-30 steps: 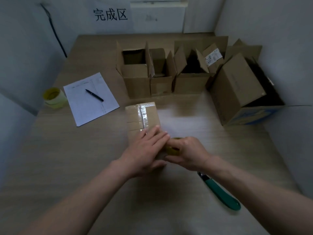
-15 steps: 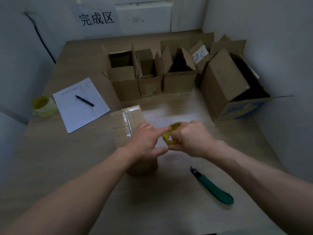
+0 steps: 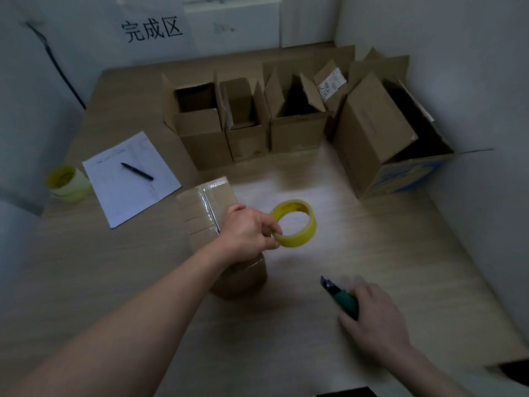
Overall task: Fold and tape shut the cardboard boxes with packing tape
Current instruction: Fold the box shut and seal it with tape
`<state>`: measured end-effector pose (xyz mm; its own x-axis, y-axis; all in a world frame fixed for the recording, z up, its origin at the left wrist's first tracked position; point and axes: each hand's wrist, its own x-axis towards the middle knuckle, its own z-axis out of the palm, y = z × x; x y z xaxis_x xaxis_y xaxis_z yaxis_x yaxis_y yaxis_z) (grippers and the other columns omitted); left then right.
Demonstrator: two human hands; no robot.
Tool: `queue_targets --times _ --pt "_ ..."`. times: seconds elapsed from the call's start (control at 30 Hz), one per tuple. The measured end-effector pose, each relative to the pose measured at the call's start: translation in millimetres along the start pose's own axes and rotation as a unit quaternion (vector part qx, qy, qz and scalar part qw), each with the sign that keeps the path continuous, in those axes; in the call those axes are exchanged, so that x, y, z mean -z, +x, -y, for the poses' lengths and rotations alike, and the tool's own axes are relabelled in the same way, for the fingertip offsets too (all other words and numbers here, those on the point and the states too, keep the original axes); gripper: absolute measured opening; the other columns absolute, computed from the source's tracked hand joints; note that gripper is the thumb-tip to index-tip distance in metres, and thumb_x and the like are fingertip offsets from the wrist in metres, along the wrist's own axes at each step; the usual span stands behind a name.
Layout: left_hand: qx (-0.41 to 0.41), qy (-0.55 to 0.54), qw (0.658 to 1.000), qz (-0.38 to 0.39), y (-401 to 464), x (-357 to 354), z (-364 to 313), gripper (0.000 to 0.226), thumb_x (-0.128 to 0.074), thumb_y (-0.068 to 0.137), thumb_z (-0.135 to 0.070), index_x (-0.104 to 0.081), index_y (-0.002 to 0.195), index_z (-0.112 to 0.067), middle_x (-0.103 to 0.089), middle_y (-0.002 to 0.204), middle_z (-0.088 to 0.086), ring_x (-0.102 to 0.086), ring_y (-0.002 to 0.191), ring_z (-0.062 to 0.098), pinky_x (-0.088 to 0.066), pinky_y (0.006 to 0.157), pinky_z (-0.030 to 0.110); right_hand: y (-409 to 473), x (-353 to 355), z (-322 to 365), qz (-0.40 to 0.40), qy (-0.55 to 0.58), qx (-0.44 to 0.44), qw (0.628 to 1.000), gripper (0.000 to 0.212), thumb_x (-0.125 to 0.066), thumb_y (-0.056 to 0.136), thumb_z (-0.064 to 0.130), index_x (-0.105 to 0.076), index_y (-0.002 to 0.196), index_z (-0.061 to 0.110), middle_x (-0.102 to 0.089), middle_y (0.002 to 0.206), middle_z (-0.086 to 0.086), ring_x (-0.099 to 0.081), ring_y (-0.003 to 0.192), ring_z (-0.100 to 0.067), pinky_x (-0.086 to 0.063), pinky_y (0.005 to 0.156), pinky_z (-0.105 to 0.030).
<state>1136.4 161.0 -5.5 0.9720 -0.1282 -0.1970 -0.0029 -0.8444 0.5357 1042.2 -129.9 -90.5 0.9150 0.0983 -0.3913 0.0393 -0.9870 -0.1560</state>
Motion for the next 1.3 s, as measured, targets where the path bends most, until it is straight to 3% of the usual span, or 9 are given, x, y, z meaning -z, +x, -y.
queue_targets --times 0.13,0.23,0.37,0.57,0.87,1.07,1.2,1.23,1.3 --pt "-0.001 -0.005 1.000 0.006 2.2 0.4 -3.0 0.027 -0.084 0.068 -0.036 -0.059 0.064 -0.047 -0.057 0.055 -0.024 -0.050 0.068 -0.019 -0.012 0.097 0.019 -9.5 -0.3 11.1 -0.035 0.083 0.012 0.996 0.020 -0.051 0.095 0.036 -0.057 0.108 0.023 -0.059 0.108 -0.003 -0.058 0.100 -0.025 -0.044 0.079 -0.037" --pt "0.000 -0.010 1.000 0.009 1.0 1.6 -1.5 0.028 -0.084 0.068 -0.035 -0.059 0.064 -0.047 -0.057 0.055 -0.025 -0.051 0.067 -0.019 -0.012 0.095 0.018 -21.8 18.6 35.6 -0.075 0.202 0.094 0.972 0.009 -0.057 0.095 0.021 -0.061 0.096 0.013 -0.060 0.090 -0.005 -0.060 0.085 -0.029 -0.043 0.070 -0.040" --pt "-0.004 -0.011 1.000 0.005 -0.3 2.1 -0.8 0.028 -0.084 0.068 -0.036 -0.059 0.064 -0.047 -0.057 0.054 -0.026 -0.051 0.069 -0.021 -0.012 0.094 0.018 -32.5 42.0 72.2 -0.108 0.234 0.197 0.946 0.013 -0.061 0.087 0.020 -0.065 0.099 0.016 -0.055 0.083 0.006 -0.053 0.078 -0.015 -0.037 0.065 -0.028" --pt "-0.006 -0.013 1.000 0.007 -2.2 4.3 -0.8 0.027 -0.084 0.067 -0.038 -0.059 0.064 -0.047 -0.058 0.055 -0.026 -0.051 0.067 -0.020 -0.017 0.099 0.023 -27.5 52.4 93.8 -0.105 0.215 0.198 0.951 0.012 -0.060 0.093 0.021 -0.063 0.103 0.016 -0.059 0.092 0.000 -0.058 0.086 -0.023 -0.045 0.073 -0.037" --pt "-0.005 -0.016 1.000 0.010 -3.0 5.3 -1.5 0.023 -0.083 0.069 -0.040 -0.061 0.069 -0.046 -0.058 0.058 -0.024 -0.051 0.068 -0.016 -0.012 0.097 0.020 -18.4 50.9 100.6 -0.097 0.194 0.183 0.959 0.017 -0.058 0.094 0.025 -0.063 0.108 0.016 -0.060 0.098 -0.002 -0.059 0.089 -0.025 -0.046 0.074 -0.040" --pt "-0.002 -0.020 1.000 0.008 -2.6 5.6 -0.5 0.025 -0.084 0.068 -0.041 -0.060 0.066 -0.048 -0.057 0.056 -0.024 -0.051 0.067 -0.016 -0.013 0.100 0.022 3.8 26.7 80.2 -0.055 0.054 0.076 0.994 0.028 -0.043 0.098 0.039 -0.055 0.119 0.025 -0.054 0.115 -0.002 -0.061 0.100 -0.031 -0.049 0.076 -0.040" --pt "-0.003 -0.026 1.000 0.012 -3.1 4.5 0.6 0.025 -0.084 0.068 -0.039 -0.060 0.067 -0.047 -0.057 0.056 -0.024 -0.051 0.067 -0.016 -0.011 0.100 0.021 9.9 13.4 30.5 -0.014 -0.063 0.032 0.997 0.043 -0.042 0.096 0.049 -0.045 0.135 0.031 -0.048 0.121 0.002 -0.050 0.114 -0.022 -0.046 0.086 -0.033" --pt "-0.004 -0.027 1.000 0.012 -3.0 4.3 0.3 0.025 -0.084 0.068 -0.039 -0.060 0.066 -0.047 -0.057 0.056 -0.024 -0.051 0.067 -0.017 -0.010 0.100 0.021 11.1 14.0 25.2 -0.022 -0.083 0.041 0.995 0.048 -0.042 0.095 0.054 -0.045 0.137 0.031 -0.048 0.124 0.003 -0.048 0.116 -0.021 -0.043 0.088 -0.033" --pt "-0.005 -0.027 1.000 0.010 -3.1 3.1 -0.7 0.025 -0.083 0.068 -0.039 -0.060 0.066 -0.048 -0.056 0.055 -0.024 -0.050 0.066 -0.017 -0.010 0.099 0.020 13.0 24.3 27.2 -0.122 -0.016 0.075 0.990 0.057 -0.047 0.090 0.058 -0.053 0.135 0.024 -0.053 0.125 -0.001 -0.052 0.113 -0.025 -0.040 0.088 -0.036"
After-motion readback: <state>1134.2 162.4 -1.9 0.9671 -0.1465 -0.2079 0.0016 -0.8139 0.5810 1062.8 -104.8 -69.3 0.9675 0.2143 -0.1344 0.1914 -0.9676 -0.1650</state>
